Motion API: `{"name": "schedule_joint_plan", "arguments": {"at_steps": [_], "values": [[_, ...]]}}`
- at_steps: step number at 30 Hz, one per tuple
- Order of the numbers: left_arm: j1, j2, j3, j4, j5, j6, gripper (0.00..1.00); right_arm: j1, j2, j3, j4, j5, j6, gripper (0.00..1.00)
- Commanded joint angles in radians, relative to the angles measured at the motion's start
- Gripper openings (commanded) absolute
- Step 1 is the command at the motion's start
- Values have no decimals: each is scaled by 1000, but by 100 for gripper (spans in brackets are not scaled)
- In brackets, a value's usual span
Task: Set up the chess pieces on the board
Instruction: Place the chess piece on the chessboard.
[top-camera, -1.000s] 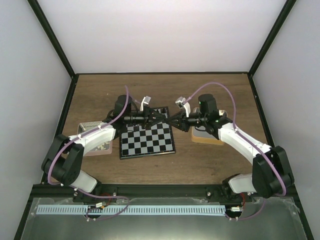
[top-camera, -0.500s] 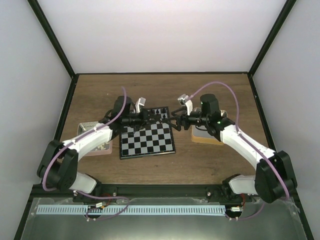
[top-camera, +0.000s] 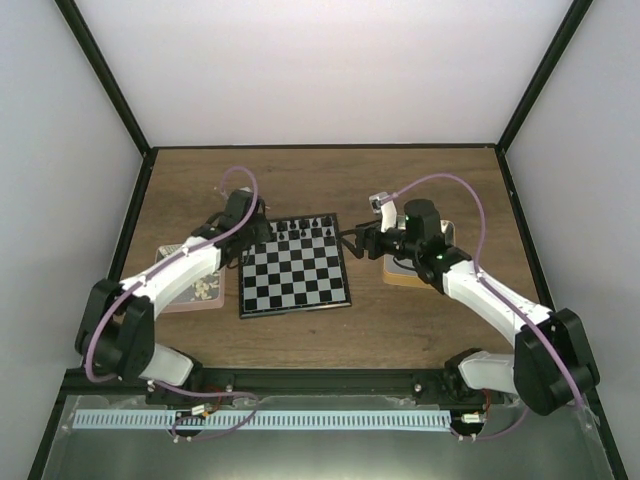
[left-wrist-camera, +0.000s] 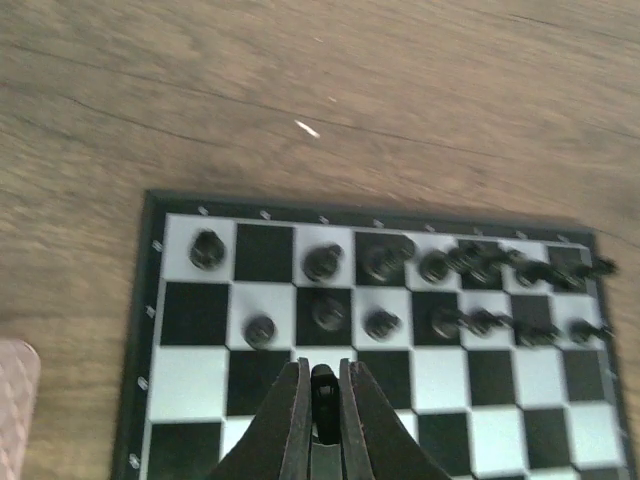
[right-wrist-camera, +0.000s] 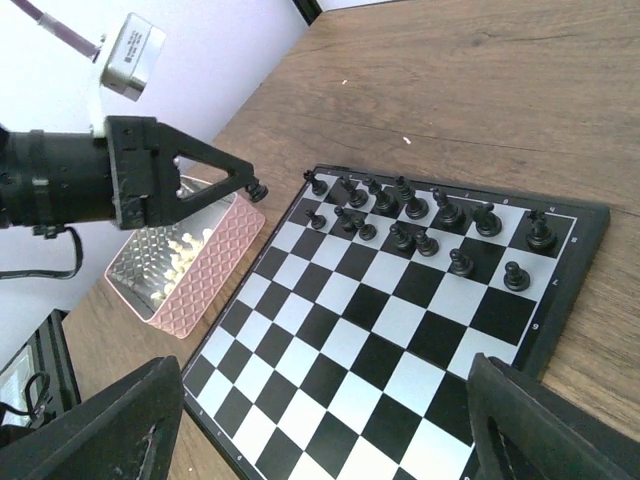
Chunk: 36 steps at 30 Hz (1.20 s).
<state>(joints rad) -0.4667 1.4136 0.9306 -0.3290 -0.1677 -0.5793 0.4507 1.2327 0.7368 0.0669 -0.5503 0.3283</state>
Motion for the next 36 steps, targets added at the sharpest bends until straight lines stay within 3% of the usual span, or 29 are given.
{"name": "schedule_joint_plan", "arguments": {"at_steps": [1, 10, 20, 36], "values": [[34, 106, 76, -10, -126, 75, 4, 8, 23, 5, 39, 22, 47, 79], [107, 296, 145, 74, -89, 92, 4, 8, 43, 3, 43, 10, 54, 78], [111, 349, 153, 145, -15, 152, 4, 9, 54, 4, 52, -32, 39, 78], [111, 438, 180, 145, -24, 183, 9, 9, 74, 15, 33, -37, 36, 77]]}}
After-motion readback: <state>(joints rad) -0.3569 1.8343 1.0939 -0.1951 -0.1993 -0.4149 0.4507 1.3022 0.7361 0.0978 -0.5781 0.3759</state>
